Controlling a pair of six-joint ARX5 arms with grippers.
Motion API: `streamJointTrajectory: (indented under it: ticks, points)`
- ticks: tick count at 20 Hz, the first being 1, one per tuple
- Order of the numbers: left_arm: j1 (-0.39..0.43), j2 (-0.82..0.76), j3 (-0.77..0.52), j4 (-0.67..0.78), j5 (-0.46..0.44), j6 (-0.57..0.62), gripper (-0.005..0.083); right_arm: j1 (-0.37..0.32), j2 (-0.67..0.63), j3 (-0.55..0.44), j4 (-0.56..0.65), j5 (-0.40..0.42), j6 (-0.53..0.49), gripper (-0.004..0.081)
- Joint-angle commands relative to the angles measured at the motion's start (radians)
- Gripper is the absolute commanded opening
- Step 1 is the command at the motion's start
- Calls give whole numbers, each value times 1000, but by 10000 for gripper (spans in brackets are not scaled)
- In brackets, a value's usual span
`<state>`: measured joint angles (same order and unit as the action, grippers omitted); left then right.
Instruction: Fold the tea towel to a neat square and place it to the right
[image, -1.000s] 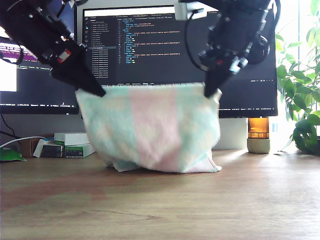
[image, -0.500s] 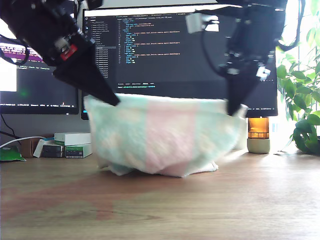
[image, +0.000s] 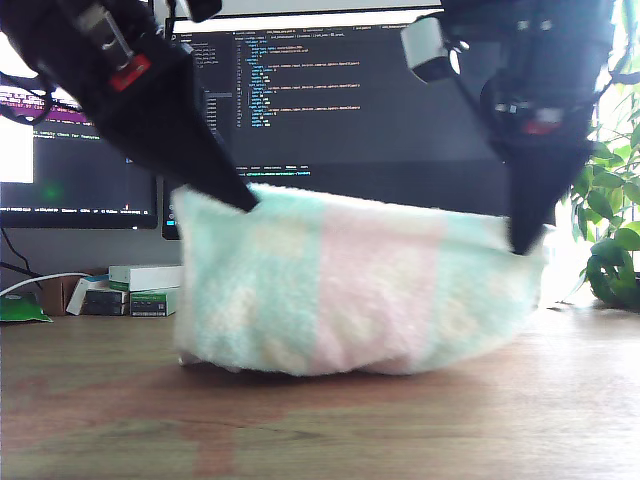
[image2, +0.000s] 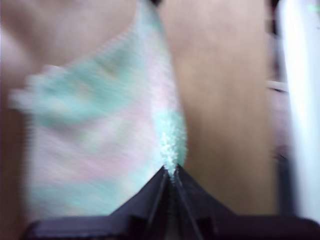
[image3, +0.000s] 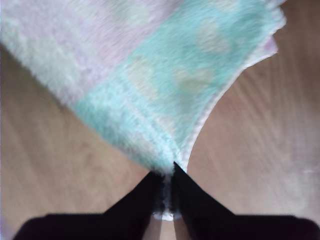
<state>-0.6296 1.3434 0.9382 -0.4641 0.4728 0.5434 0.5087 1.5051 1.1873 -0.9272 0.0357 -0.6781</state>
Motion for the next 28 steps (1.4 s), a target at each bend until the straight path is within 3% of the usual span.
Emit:
streamJointTrajectory:
  ticks: [1, 2, 4, 7, 10, 11, 15, 19, 24, 28]
  points:
    - [8, -8, -15, 98, -111, -28, -21, -8, -14, -7, 132, 11, 55, -13]
    - [21, -8, -15, 148, -213, -27, -21, -8, -14, -7, 211, 22, 69, -13]
    - [57, -8, -15, 232, -316, 0, -21, -7, -14, -7, 360, 34, 81, -13]
    - [132, -8, -15, 346, -333, 43, -21, -7, -14, -7, 547, 71, 106, -13]
    - [183, -8, -15, 498, -407, 63, -21, -5, -14, -7, 734, 209, 182, -13]
    - [190, -8, -13, 547, -419, 68, -21, -2, -14, -5, 778, 214, 183, -13]
    - [190, -8, 20, 561, -410, 112, -21, 2, -14, 26, 808, 237, 185, -13]
    - [175, -8, 21, 316, -304, 61, -21, 2, -14, 32, 577, 203, 185, -13]
    - [161, -6, 20, 24, -89, 20, -21, 1, -14, 32, 201, -38, 219, -13]
    - [153, -2, 19, -100, 7, -31, -21, 2, -12, 32, -6, -127, 233, -13]
